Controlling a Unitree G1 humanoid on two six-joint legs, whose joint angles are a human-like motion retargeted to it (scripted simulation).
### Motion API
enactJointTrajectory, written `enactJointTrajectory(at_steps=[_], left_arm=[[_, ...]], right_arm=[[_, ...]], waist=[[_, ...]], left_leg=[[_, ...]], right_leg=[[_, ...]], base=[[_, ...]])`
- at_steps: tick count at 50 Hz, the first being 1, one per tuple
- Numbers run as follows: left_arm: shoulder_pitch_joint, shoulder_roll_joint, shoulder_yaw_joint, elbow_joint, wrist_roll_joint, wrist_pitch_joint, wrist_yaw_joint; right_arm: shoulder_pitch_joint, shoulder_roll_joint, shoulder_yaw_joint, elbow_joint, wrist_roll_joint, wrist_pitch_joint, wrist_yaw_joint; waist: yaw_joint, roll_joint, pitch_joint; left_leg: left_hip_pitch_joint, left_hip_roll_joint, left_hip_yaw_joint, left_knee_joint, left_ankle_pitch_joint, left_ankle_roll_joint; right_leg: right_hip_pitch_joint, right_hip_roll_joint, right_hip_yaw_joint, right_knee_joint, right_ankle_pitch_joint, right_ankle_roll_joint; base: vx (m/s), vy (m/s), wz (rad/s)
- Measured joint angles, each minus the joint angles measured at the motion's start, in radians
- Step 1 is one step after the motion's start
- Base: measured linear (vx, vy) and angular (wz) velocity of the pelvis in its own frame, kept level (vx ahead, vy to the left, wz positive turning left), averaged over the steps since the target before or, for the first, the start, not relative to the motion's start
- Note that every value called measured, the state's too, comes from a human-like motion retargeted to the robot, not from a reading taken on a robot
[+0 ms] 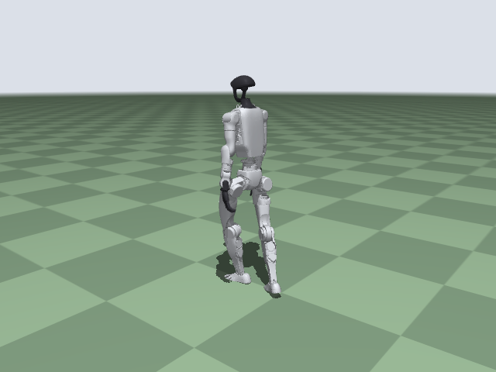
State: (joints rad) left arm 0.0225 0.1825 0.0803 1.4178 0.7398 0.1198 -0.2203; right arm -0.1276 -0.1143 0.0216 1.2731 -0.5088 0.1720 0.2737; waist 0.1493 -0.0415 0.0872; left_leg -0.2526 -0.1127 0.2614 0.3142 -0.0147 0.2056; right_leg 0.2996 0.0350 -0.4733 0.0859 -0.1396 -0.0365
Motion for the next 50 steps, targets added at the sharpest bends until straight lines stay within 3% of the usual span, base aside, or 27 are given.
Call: enactJointTrajectory(at_steps=[2,5,8,11,15,21,25,28,30,32,36,38,40,43,47,50], left_arm=[[-0.006,-0.004,0.007,0.026,-0.011,0.017,0.009],[-0.017,-0.008,0.0,0.05,-0.064,0.039,-0.024],[-0.063,-0.008,0.0,0.059,-0.124,0.041,-0.028],[-0.116,-0.015,-0.015,0.038,-0.142,0.044,0.026],[-0.177,-0.007,-0.081,-0.033,-0.144,0.005,0.039],[-0.244,0.041,-0.16,-0.169,-0.105,-0.053,0.019],[-0.252,0.06,-0.175,-0.197,-0.103,-0.071,0.047],[-0.229,0.054,-0.155,-0.171,-0.103,-0.067,0.051],[-0.203,0.043,-0.126,-0.142,-0.093,-0.054,0.05],[-0.166,0.029,-0.09,-0.114,-0.079,-0.044,0.056],[-0.114,0.013,-0.035,-0.031,-0.065,-0.024,0.07],[-0.096,0.016,-0.028,0.007,-0.06,-0.039,0.076],[-0.072,0.024,-0.03,0.033,-0.067,-0.077,0.095],[-0.029,0.03,-0.029,0.058,-0.081,-0.132,0.152],[0.019,0.016,-0.012,0.085,-0.064,-0.126,0.195],[0.022,0.006,0.006,0.102,-0.043,-0.085,0.135]], right_arm=[[0.011,0.004,0.004,0.022,-0.019,0.002,-0.009],[0.035,0.002,0.009,0.061,-0.026,-0.024,-0.054],[0.055,-0.001,-0.005,0.082,0.007,-0.082,-0.189],[0.079,-0.005,-0.054,0.118,0.056,-0.115,-0.249],[0.121,-0.029,-0.09,0.185,0.132,-0.162,-0.164],[0.154,-0.059,-0.112,0.273,0.13,-0.128,-0.148],[0.162,-0.061,-0.111,0.325,0.119,-0.108,-0.138],[0.166,-0.054,-0.111,0.343,0.108,-0.102,-0.119],[0.16,-0.048,-0.117,0.347,0.098,-0.095,-0.105],[0.15,-0.041,-0.119,0.337,0.1,-0.089,-0.101],[0.108,-0.033,-0.106,0.301,0.13,-0.096,-0.092],[0.079,-0.03,-0.096,0.279,0.14,-0.099,-0.084],[0.045,-0.03,-0.079,0.261,0.14,-0.098,-0.081],[-0.024,-0.025,-0.063,0.245,0.123,-0.085,-0.103],[-0.086,-0.007,-0.043,0.197,0.124,-0.089,-0.122],[-0.123,0.004,-0.031,0.142,0.125,-0.103,-0.108]], waist=[[0.001,0.015,-0.002],[-0.007,0.049,-0.007],[-0.04,0.096,0.008],[-0.071,0.098,0.013],[-0.115,0.061,0.011],[-0.143,-0.019,0.03],[-0.153,-0.035,0.045],[-0.151,-0.022,0.028],[-0.152,-0.028,0.029],[-0.141,-0.033,0.041],[-0.096,-0.059,0.084],[-0.06,-0.059,0.098],[-0.028,-0.057,0.108],[0.01,-0.035,0.104],[0.046,-0.034,0.082],[0.052,-0.036,0.067]], left_leg=[[0.024,0.022,-0.021,0.022,-0.033,0.01],[0.08,0.078,0.018,0.017,-0.076,0.03],[0.124,0.138,0.023,0.015,-0.103,0.028],[0.165,0.132,0.034,-0.029,-0.103,0.036],[0.222,0.079,0.042,-0.104,-0.094,0.044],[0.32,0.0,0.035,-0.161,-0.133,0.056],[0.398,0.0,0.032,-0.169,-0.176,0.056],[0.444,0.023,0.044,-0.167,-0.207,0.056],[0.468,0.032,0.037,-0.122,-0.215,0.056],[0.467,0.055,0.055,-0.01,-0.177,0.056],[0.348,0.131,0.071,0.404,0.025,0.056],[0.207,0.152,0.014,0.659,0.041,0.056],[0.093,0.205,0.007,0.869,-0.076,0.056],[-0.064,0.295,0.042,1.031,-0.148,0.056],[-0.274,0.26,0.108,1.038,-0.311,0.056],[-0.398,0.285,0.152,0.976,-0.443,0.056]], right_leg=[[-0.014,-0.003,-0.023,0.111,0.035,0.023],[-0.066,-0.036,-0.1,0.332,0.17,0.09],[-0.188,-0.064,-0.117,0.595,0.113,0.052],[-0.322,-0.119,-0.131,0.703,0.063,0.061],[-0.488,-0.138,-0.061,0.615,0.013,0.083],[-0.605,-0.12,0.083,0.302,-0.011,0.058],[-0.605,-0.1,0.1,0.236,-0.026,0.017],[-0.558,-0.108,-0.016,0.276,-0.135,-0.03],[-0.561,-0.076,0.09,0.319,-0.17,-0.015],[-0.504,-0.067,0.092,0.307,-0.209,-0.006],[-0.378,-0.042,0.114,0.226,-0.253,-0.032],[-0.344,-0.024,0.127,0.179,-0.252,-0.047],[-0.308,-0.008,0.132,0.134,-0.251,-0.057],[-0.27,0.017,0.138,0.067,-0.233,-0.044],[-0.239,-0.017,0.114,-0.01,-0.205,0.001],[-0.217,-0.021,0.087,-0.052,-0.212,0.019]], base=[[0.64,0.15,-0.31],[0.49,0.1,-0.28],[0.48,0.08,-0.09],[0.37,0.03,0.21],[0.34,-0.01,0.33],[0.44,-0.11,0.14],[0.52,-0.13,0.05],[0.64,-0.15,-0.12],[0.61,-0.21,-0.13],[0.72,-0.28,-0.38],[0.57,-0.32,-0.59],[0.46,-0.3,-0.49],[0.36,-0.24,-0.5],[0.34,0.18,-0.31],[0.23,0.42,0.07],[0.29,0.17,0.36]])
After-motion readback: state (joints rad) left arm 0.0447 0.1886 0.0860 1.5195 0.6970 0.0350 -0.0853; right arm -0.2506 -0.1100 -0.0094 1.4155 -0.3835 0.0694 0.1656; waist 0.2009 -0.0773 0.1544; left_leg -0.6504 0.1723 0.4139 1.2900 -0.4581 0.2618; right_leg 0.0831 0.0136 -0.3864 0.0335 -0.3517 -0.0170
